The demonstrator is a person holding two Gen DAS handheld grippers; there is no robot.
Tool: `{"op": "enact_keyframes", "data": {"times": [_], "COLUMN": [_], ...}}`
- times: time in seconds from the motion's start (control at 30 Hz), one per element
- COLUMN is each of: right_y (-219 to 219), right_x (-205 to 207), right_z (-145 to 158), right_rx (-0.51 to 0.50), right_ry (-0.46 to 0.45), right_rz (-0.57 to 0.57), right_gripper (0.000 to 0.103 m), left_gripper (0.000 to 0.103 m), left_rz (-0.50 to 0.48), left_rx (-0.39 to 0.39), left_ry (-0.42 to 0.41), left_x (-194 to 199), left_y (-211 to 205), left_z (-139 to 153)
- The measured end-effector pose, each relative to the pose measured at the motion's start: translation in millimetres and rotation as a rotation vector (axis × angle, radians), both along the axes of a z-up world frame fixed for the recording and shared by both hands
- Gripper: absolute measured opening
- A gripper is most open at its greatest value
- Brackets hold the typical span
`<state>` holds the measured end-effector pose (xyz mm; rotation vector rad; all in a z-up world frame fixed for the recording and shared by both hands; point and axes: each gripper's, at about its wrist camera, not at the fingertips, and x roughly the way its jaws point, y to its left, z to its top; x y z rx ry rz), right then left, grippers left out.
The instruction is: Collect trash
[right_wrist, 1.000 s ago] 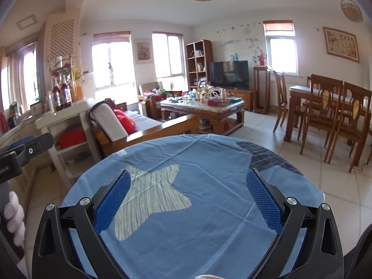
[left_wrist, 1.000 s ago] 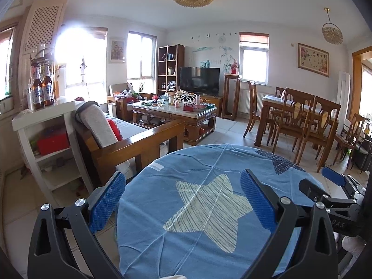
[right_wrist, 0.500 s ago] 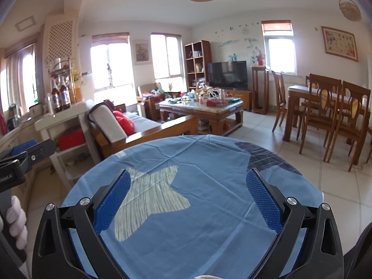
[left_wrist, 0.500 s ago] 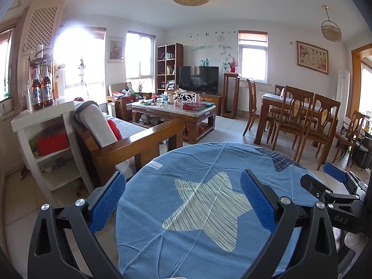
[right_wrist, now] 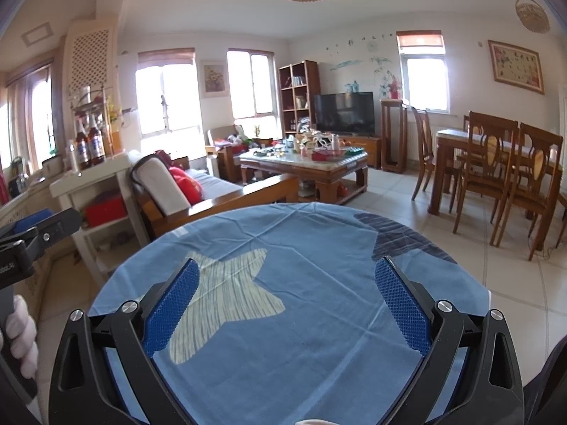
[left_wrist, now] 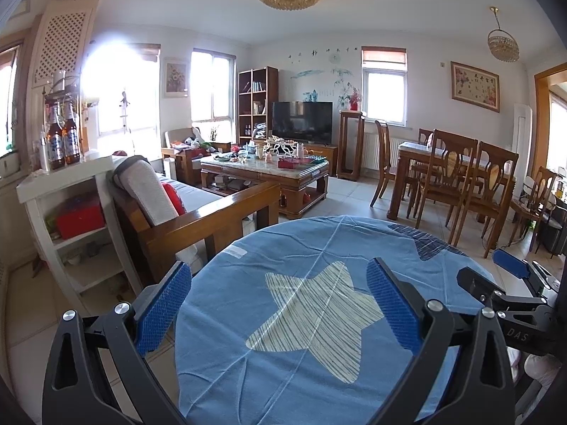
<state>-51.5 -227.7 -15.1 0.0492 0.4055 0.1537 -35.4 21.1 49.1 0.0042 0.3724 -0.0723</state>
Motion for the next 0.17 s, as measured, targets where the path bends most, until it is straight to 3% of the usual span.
{"op": "enact_keyframes", "data": {"times": [0.17], "right_y": [-1.0], "right_x": [0.4], "right_z": [-1.6], "right_rx": [0.001], "right_ry": [0.007], "right_rz": [0.0], "right_gripper": [0.098], "left_gripper": [0.098], "left_rz": [0.001], "left_rx": [0.013], "left_ry": [-0.001], "left_x": [1.6], "left_y": [-1.1], "left_z": [-0.4]}}
